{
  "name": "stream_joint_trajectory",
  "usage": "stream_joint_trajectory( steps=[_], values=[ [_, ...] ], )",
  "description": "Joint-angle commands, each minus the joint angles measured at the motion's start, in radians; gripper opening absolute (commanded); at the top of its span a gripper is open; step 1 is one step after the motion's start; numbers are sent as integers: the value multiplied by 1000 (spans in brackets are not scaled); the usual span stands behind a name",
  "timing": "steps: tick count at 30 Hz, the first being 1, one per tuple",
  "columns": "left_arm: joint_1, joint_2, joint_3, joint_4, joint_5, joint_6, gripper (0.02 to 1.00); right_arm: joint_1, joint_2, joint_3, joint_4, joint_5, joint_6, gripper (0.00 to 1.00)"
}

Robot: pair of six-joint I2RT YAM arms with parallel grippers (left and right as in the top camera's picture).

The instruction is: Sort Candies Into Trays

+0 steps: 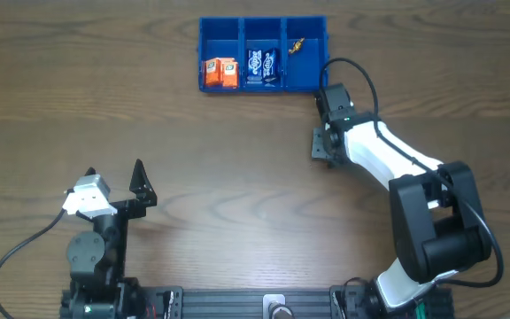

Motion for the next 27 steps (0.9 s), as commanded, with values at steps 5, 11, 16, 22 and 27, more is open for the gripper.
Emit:
stream_joint_trajectory(
  steps=[5, 11, 16, 22, 27],
  values=[
    [3, -6, -23, -35, -5, 3, 998, -5, 13, -3, 30, -11, 13, 498],
    [3, -6, -23, -35, -5, 3, 998, -5, 14, -3, 33, -25, 14, 424],
    [3, -6, -23, -35, -5, 3, 998, -6, 21, -5, 30, -32, 18, 338],
    [3, -6, -23, -35, -5, 3, 998, -6, 24, -5, 28, -40, 18, 264],
    [3, -6, -23, -35, -5, 3, 998, -2, 13, -1, 24, -55, 21, 185]
  ],
)
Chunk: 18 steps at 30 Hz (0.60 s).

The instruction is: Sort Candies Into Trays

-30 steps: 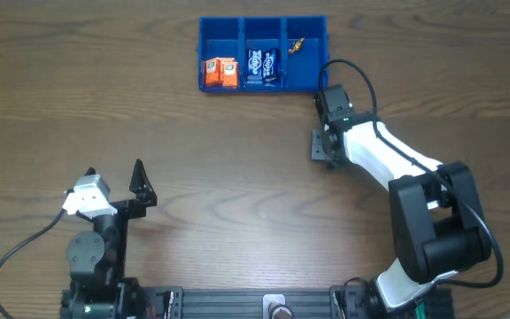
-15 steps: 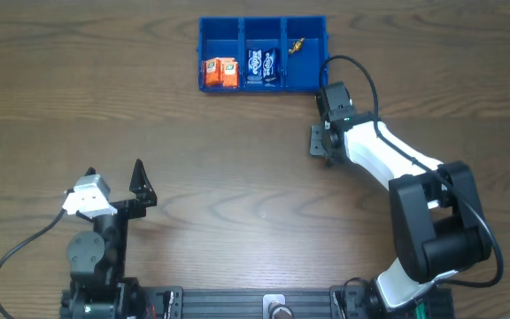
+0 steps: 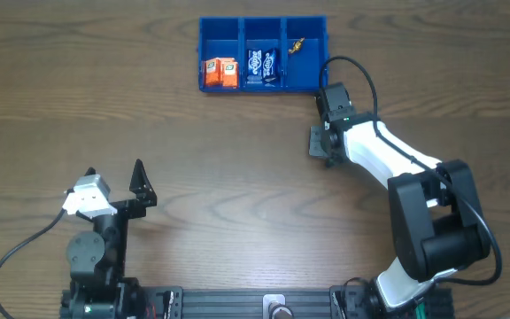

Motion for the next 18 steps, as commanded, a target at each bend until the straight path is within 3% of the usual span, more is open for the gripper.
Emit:
stream_joint_trajectory(
  steps=[1, 5, 8, 10, 13, 18],
  values=[
    [3, -6, -23, -35, -5, 3, 998, 11, -27, 6, -27, -26, 6, 176],
    [3, -6, -23, -35, -5, 3, 998, 51, -218, 106, -98, -24, -19, 165],
    [3, -6, -23, -35, -5, 3, 998, 48, -242, 362, -185, -23, -95, 154],
    [3, -6, -23, -35, -5, 3, 998, 30, -125, 627, -251, -20, -166, 154],
    [3, -6, -23, -35, -5, 3, 998, 27, 69, 868, -321, 13, -179, 154],
    [3, -6, -23, -35, -5, 3, 998, 19, 297, 998, -305, 13, -174, 150]
  ],
)
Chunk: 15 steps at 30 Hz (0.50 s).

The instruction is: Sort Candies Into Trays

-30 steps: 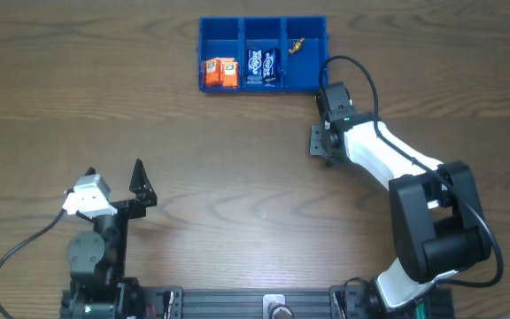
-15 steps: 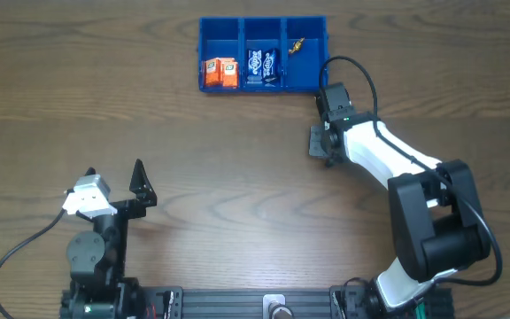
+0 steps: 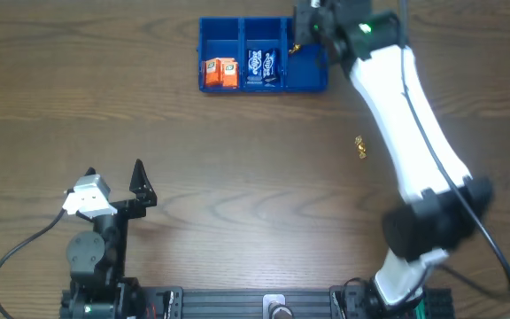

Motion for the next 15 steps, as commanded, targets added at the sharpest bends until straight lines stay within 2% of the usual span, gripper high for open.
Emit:
stream_joint_trajectory(
  steps=[1, 12, 13, 15],
  values=[
    [3, -6, -24, -35, -5, 3, 998, -21, 184, 41, 19, 14, -20, 152],
    [3, -6, -24, -35, -5, 3, 998, -47, 243, 40, 39, 14, -18, 172],
    [3, -6, -24, -35, -5, 3, 998, -47, 243, 40, 43, 14, -18, 261],
    [3, -6, -24, -35, -5, 3, 998, -47, 243, 40, 56, 14, -19, 511]
  ],
)
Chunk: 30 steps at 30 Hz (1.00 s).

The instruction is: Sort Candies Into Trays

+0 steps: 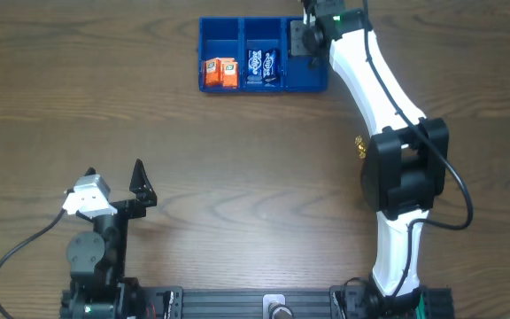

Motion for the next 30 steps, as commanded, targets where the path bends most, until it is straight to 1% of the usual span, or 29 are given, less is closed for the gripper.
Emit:
stream_joint_trajectory(
  steps=[1, 4, 7, 10, 13, 15, 16, 18, 21, 30],
  values=[
    [3, -6, -24, -35, -5, 3, 998, -2, 1, 20, 24, 13, -11, 557],
    [3, -6, -24, -35, -5, 3, 998, -14, -22, 20, 2, 13, -26, 584],
    [3, -6, -24, -35, -5, 3, 996, -36, -119, -18, -32, 14, -71, 663],
    [3, -6, -24, -35, -5, 3, 998, -73, -352, -219, -20, 60, -75, 665],
    [3, -6, -24, -35, -5, 3, 998, -108, -563, -477, 7, 61, -77, 660],
    [3, -6, -24, -35, -5, 3, 998, -140, -648, -644, 19, 43, -69, 663],
    [3, -6, -24, -35, -5, 3, 998, -170, -660, -739, 24, 43, -43, 660],
    [3, -6, -24, -35, -5, 3, 998, -190, -642, -835, 58, 43, -40, 649],
    [3, -6, -24, -35, -5, 3, 996, -193, -603, -930, 126, 50, -77, 612],
    [3, -6, -24, -35, -5, 3, 998, -216, -425, -952, 172, 31, -77, 601]
  ],
)
